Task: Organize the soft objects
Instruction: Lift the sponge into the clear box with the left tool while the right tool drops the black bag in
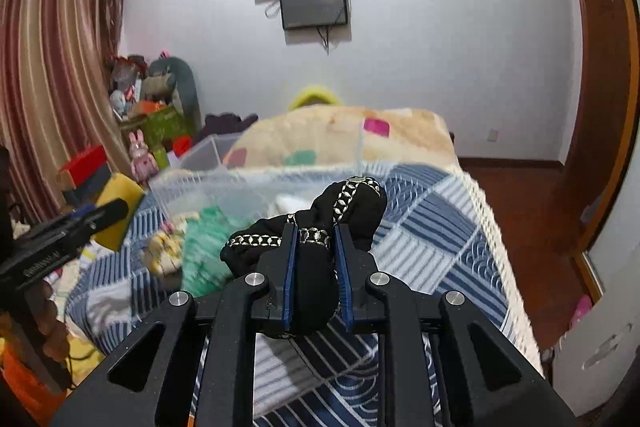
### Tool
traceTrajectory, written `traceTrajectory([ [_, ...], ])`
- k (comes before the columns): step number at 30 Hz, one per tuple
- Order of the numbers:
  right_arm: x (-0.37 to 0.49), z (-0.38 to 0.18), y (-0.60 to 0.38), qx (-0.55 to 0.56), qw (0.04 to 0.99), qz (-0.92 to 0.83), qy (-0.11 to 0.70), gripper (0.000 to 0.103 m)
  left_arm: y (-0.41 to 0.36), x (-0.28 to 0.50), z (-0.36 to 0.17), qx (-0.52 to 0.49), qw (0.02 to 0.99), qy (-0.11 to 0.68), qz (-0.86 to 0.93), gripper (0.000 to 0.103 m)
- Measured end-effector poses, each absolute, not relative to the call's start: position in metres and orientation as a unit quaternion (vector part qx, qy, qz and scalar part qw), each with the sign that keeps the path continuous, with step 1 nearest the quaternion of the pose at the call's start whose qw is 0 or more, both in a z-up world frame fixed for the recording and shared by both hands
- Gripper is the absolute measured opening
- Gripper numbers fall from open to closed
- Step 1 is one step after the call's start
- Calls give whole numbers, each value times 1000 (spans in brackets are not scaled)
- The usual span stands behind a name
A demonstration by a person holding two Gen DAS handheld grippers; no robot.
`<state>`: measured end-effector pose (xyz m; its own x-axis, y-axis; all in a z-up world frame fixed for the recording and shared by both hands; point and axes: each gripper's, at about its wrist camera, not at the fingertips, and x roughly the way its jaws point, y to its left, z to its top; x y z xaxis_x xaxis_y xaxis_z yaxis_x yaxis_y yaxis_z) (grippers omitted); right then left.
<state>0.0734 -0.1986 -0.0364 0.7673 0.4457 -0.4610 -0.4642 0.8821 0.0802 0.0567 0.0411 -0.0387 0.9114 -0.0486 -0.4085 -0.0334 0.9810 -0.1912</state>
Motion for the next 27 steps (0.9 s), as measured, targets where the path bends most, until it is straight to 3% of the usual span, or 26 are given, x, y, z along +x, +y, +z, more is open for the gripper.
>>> traceTrajectory([
  [12, 90, 7, -175, -32, 953, 247, 173, 16, 55, 91, -15, -87, 974, 210, -3, 36],
  [27, 146, 2, -143, -49, 951, 241, 186, 16, 73, 162, -24, -61, 959, 278, 11, 37],
])
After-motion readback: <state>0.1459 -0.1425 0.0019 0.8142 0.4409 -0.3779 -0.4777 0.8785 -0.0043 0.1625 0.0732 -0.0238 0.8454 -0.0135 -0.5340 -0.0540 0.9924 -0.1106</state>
